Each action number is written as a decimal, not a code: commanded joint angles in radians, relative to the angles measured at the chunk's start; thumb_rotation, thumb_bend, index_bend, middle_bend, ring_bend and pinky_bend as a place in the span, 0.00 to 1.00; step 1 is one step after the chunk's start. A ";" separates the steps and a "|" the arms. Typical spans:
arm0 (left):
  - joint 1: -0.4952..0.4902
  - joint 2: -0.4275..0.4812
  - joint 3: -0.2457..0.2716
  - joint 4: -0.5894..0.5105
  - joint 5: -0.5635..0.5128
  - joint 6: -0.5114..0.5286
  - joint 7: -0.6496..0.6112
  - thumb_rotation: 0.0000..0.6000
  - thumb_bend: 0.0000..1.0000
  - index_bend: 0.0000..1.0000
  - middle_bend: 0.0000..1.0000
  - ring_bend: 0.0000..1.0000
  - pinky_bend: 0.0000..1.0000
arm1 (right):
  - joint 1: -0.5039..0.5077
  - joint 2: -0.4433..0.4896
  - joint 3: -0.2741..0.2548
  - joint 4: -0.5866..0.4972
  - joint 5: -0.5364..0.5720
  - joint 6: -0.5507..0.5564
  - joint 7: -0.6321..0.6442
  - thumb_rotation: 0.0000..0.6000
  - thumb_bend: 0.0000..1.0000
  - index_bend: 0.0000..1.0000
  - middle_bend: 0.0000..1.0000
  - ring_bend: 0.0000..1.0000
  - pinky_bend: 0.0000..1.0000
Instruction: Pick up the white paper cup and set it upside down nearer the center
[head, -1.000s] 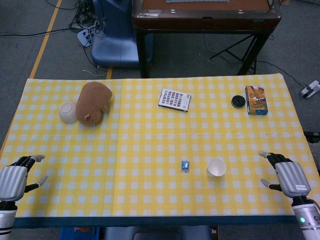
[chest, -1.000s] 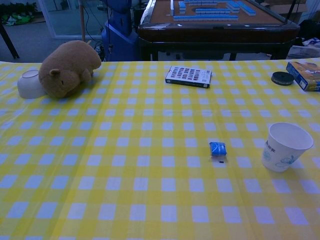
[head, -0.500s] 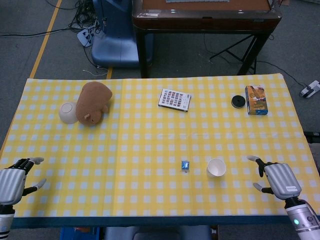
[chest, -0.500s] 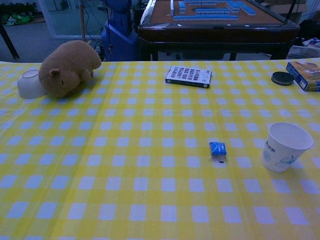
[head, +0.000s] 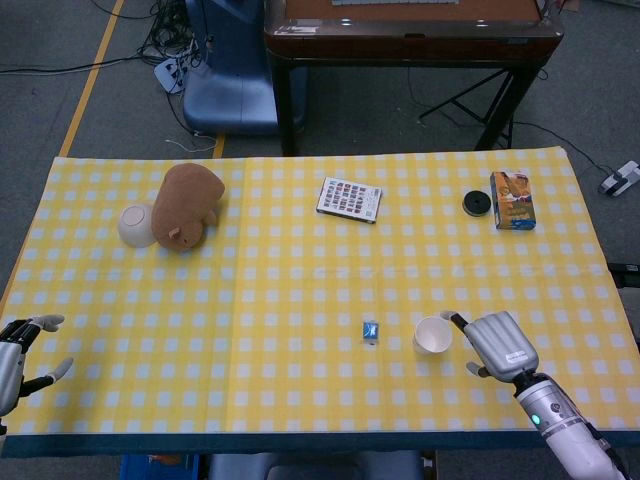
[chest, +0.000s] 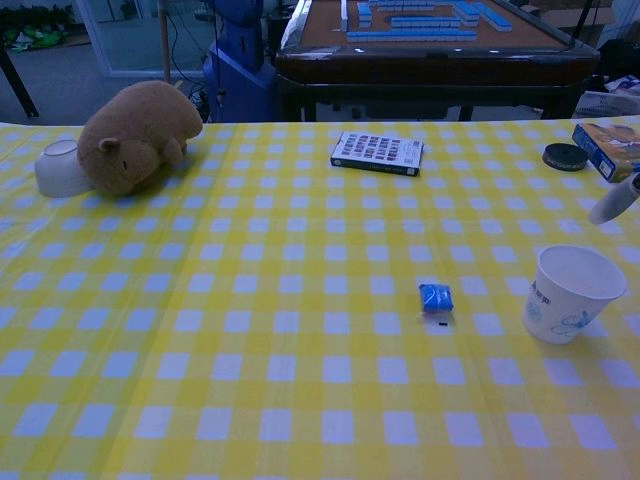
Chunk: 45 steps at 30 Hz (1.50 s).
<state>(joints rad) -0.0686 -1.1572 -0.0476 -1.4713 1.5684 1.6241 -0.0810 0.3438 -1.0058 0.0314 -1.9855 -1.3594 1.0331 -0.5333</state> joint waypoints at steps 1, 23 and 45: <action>0.004 0.005 -0.004 -0.001 -0.005 0.005 -0.008 1.00 0.04 0.41 0.44 0.39 0.65 | 0.046 -0.043 0.015 -0.027 0.076 -0.032 -0.086 1.00 0.05 0.20 1.00 1.00 1.00; 0.022 0.026 -0.026 -0.001 -0.045 0.006 -0.060 1.00 0.04 0.42 0.46 0.39 0.65 | 0.145 -0.160 -0.004 0.041 0.230 -0.039 -0.180 1.00 0.05 0.19 1.00 1.00 1.00; 0.017 0.028 -0.028 0.001 -0.050 -0.019 -0.064 1.00 0.04 0.42 0.46 0.39 0.65 | 0.126 -0.171 0.000 0.115 0.183 0.007 0.095 1.00 0.09 0.51 1.00 1.00 1.00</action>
<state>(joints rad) -0.0518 -1.1296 -0.0761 -1.4699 1.5187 1.6049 -0.1457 0.4960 -1.1953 0.0265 -1.8807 -1.1517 1.0226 -0.5332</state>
